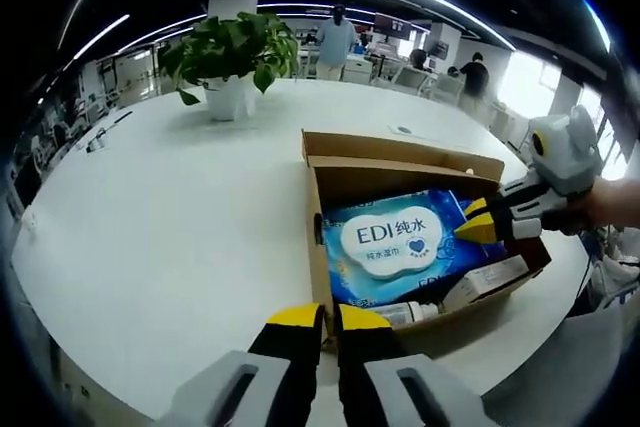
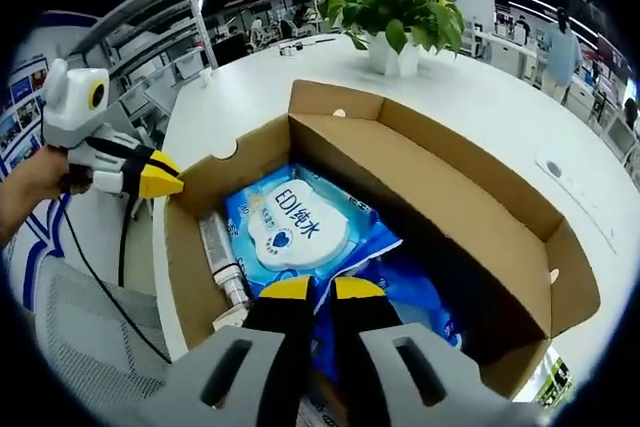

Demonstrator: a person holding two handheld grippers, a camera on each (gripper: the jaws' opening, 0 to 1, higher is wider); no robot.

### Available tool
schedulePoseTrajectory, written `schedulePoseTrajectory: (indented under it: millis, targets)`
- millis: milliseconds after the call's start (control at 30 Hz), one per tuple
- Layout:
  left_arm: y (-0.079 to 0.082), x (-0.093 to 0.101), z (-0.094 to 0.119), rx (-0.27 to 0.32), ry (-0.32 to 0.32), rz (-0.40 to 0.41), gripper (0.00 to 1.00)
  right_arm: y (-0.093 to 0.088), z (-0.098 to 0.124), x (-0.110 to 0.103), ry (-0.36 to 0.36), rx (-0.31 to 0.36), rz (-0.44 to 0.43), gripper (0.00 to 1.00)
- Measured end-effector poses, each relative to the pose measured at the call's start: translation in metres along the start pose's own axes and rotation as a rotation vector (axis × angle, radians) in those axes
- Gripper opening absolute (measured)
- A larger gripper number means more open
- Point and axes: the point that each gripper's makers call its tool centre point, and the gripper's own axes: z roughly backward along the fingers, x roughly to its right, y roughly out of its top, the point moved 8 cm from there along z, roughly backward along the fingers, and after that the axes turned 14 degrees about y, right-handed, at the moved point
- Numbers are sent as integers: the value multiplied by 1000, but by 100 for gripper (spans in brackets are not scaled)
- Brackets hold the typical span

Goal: Operate the shoe box by opening the lid, removing the specified soft item, and placing it in the target area until the item is outside and the box remains undamaged.

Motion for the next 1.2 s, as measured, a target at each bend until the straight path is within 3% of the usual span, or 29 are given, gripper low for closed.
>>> schedulePoseTrajectory:
  millis: [533, 733, 1000, 1200]
  targets:
    - [3, 1, 0, -20, 7, -34, 5, -9, 30, 0, -43, 66, -35, 0]
    - [5, 2, -1, -36, 8, -51, 5, -20, 45, 3, -60, 94, -77, 0]
    - [10, 4, 0, -54, 13, -155, 6, -26, 47, 6, -84, 95, -108, 0]
    - [23, 4, 5, -35, 18, -162, 7, -33, 47, 13, -91, 85, -147, 0]
